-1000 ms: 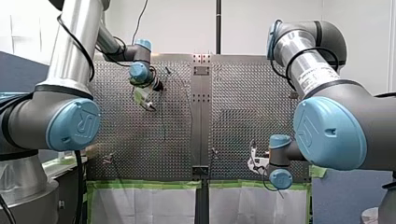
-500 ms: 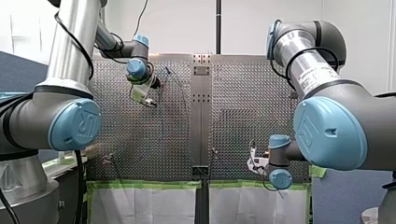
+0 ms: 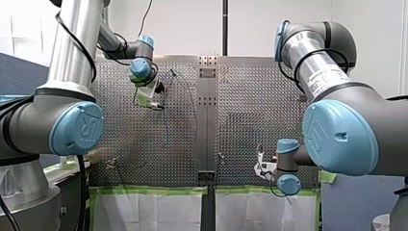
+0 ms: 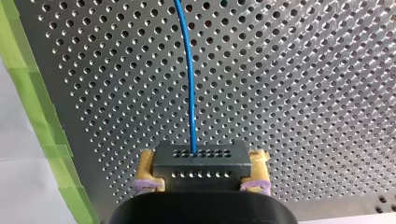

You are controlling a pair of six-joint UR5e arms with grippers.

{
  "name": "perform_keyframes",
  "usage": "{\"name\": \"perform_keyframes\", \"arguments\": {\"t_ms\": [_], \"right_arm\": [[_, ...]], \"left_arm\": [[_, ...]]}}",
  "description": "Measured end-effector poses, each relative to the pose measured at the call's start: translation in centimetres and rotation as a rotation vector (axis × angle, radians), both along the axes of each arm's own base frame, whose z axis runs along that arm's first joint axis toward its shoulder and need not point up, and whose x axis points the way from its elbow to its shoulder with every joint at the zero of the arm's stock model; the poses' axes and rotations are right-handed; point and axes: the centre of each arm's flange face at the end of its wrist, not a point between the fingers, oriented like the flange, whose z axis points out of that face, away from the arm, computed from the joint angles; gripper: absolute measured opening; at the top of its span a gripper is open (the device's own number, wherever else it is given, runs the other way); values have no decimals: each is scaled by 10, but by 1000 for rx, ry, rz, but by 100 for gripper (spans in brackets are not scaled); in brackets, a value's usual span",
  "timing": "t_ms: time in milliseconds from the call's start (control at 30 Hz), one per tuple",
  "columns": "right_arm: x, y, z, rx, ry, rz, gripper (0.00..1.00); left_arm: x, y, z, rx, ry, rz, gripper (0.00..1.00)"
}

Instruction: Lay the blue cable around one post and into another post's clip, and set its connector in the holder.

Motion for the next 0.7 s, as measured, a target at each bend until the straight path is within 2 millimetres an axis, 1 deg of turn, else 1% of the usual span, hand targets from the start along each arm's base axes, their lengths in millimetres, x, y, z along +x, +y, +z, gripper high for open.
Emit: {"name": "perform_keyframes", "arguments": {"t_ms": [200,367,567,700], "right_arm": [[0,0,0,1,0,0,0],[0,0,0,-1,-2,0,0],[0,0,0,-2,-5,0,0],[0,0,0,-2,-5,0,0]], "left_arm": [[1,1,2,-60,6,17,100],[5,4,12,-81,0,40,100],[7,6,26,-40,3,63,100],[4,7,29,-9,25,71,100]]}}
